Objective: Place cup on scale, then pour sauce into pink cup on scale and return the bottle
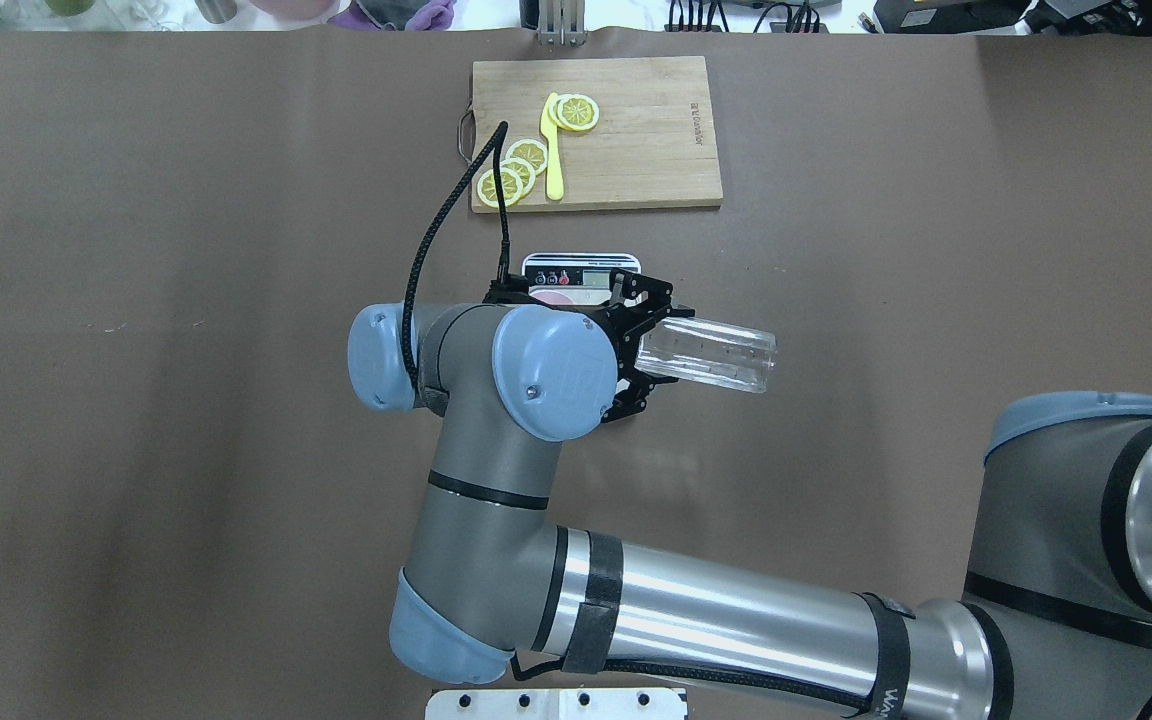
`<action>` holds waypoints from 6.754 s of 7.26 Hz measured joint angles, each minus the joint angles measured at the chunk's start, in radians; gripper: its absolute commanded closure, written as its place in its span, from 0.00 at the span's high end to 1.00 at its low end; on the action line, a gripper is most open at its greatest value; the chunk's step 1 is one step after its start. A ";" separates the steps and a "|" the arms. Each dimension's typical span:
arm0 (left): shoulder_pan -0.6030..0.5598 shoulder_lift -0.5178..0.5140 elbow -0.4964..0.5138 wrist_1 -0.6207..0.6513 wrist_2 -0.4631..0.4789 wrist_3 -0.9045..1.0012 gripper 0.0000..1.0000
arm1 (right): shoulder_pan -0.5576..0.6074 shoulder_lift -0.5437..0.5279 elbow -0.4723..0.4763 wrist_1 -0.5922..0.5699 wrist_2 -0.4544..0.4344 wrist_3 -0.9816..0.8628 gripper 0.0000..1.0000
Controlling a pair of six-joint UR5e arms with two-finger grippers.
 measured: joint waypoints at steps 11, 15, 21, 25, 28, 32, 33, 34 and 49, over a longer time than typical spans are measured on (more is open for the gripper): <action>0.000 -0.017 0.001 -0.003 0.002 0.001 0.99 | 0.145 -0.255 0.292 0.347 0.048 -0.073 0.32; 0.001 -0.024 0.002 -0.001 0.002 0.001 0.99 | 0.247 -0.366 0.386 0.544 0.147 -0.155 0.32; 0.009 -0.109 0.032 0.002 0.000 -0.073 0.99 | 0.342 -0.648 0.501 0.940 0.291 -0.164 0.33; 0.011 -0.114 0.029 0.001 0.002 -0.074 0.99 | 0.448 -0.780 0.539 1.085 0.399 -0.149 0.33; 0.011 -0.113 0.023 0.000 0.022 -0.068 0.99 | 0.519 -0.873 0.522 1.118 0.419 -0.102 0.34; 0.011 -0.114 0.005 0.001 0.093 -0.063 0.99 | 0.589 -0.966 0.458 1.303 0.547 -0.009 0.34; 0.011 -0.113 0.001 0.002 0.093 -0.064 0.99 | 0.602 -0.993 0.437 1.381 0.563 0.002 0.34; 0.011 -0.113 -0.001 0.003 0.093 -0.064 0.99 | 0.615 -1.010 0.428 1.427 0.576 0.008 0.34; 0.011 -0.114 -0.003 -0.005 0.025 0.018 0.98 | 0.699 -1.060 0.178 2.052 0.768 0.276 0.34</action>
